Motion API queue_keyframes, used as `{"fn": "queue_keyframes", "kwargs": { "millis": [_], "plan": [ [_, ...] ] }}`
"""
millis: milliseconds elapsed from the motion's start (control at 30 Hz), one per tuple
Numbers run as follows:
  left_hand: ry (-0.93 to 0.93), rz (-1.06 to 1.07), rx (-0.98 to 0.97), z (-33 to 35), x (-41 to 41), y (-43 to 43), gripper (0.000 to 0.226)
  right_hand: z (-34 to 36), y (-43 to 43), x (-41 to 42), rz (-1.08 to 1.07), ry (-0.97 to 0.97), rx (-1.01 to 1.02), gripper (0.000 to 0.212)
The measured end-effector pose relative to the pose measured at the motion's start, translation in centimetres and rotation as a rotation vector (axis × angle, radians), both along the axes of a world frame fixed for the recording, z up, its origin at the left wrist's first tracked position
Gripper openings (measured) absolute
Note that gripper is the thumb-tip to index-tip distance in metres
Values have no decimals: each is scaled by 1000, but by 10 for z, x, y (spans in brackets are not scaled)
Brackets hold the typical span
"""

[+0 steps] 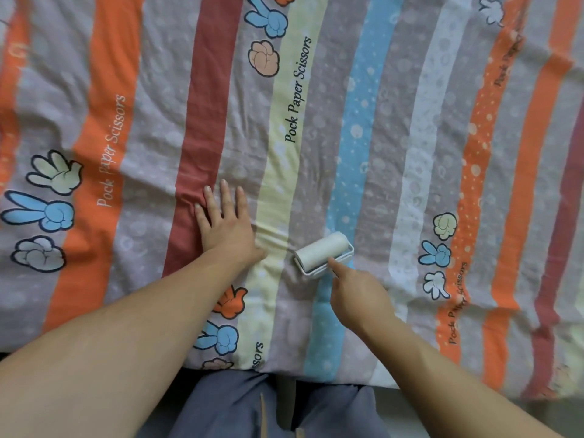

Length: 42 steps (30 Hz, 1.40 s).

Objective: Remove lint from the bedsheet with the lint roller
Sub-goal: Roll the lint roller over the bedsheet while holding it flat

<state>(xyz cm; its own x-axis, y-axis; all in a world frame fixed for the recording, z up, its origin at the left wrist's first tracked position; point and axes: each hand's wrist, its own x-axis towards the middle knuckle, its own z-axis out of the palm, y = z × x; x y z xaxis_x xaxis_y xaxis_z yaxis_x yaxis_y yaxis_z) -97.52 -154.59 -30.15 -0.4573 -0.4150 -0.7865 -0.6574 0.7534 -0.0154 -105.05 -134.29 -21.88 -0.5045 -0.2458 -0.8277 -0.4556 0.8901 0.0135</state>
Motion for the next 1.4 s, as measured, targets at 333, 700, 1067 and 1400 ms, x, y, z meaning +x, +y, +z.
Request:
{"fn": "queue_keyframes", "kwargs": {
  "millis": [333,700,1067,1400],
  "plan": [
    [-81,-36,-98,18,21,-44,158,52,-19,-19,51,-16,96,49],
    [-53,-69,-54,23,21,-77,118,-6,-163,-37,106,-11,-306,56],
    [-33,-14,-20,2,24,-71,145,4,-51,12,143,-29,-10,55],
    [42,-63,-92,7,60,-93,156,51,-86,-3,103,15,150,52]
  ]
}}
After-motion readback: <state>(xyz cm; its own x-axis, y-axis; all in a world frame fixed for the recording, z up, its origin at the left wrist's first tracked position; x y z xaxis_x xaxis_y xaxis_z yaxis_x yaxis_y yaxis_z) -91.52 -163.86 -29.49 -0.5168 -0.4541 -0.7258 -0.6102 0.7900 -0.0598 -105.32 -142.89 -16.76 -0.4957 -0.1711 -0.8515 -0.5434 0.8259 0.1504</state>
